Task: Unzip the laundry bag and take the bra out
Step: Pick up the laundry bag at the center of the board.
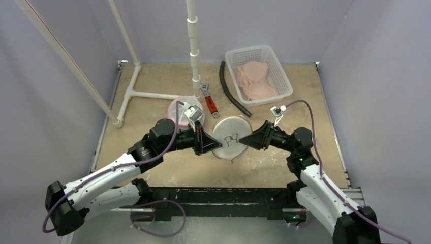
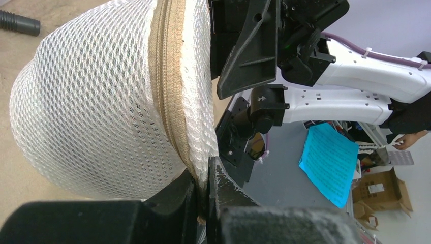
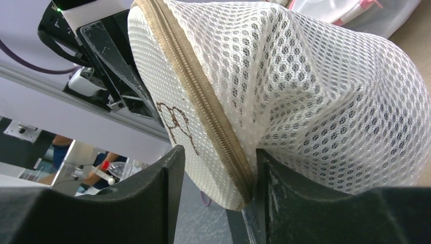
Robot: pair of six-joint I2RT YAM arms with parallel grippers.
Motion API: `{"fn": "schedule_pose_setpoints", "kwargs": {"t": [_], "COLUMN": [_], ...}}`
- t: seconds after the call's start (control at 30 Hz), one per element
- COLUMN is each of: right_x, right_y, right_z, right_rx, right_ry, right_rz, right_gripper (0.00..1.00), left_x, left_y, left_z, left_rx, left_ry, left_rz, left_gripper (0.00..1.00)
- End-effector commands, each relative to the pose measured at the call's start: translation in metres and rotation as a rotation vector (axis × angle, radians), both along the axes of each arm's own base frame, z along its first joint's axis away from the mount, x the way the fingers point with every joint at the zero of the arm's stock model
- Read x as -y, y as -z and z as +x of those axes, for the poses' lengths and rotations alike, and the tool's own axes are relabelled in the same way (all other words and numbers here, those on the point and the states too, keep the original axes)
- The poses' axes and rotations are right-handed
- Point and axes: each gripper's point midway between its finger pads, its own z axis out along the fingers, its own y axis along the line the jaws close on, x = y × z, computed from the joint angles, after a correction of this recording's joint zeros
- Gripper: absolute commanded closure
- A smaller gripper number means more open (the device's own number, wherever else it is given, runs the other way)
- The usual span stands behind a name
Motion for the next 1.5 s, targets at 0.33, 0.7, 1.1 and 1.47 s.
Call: {"fn": "schedule_pose_setpoints", "kwargs": {"t": [0.33, 0.7, 1.1, 1.47], "right_x": [0.013, 0.009, 0.004, 0.005], "right_y": [0.001, -0.015, -0.025, -0.017], "right_z": [-0.005, -0.005, 0.001, -0.001], "right_rx": [0.06, 0.079, 0.083, 0.042], "right_ry": [0.088, 0.059, 0.043, 0.048], "right_rz": [-0.12, -0.065, 0.013, 0.004], "right_gripper": [0.23, 0.28, 0.59, 1.0], "left_x": [-0.013, -0.007, 0.002, 0.0], "left_y": [-0.047, -0.057, -0.048, -0.014], "left_z": [0.027, 0.013, 0.006, 0.026], "left_rx": [0.111, 0.107, 0.078, 0.002], "left_ry": [-0.166, -0.094, -0.028, -0.142], "left_rz": [-0.055, -0.118, -0.135, -0.056], "left_gripper": [1.0, 1.0, 1.0, 0.58]}}
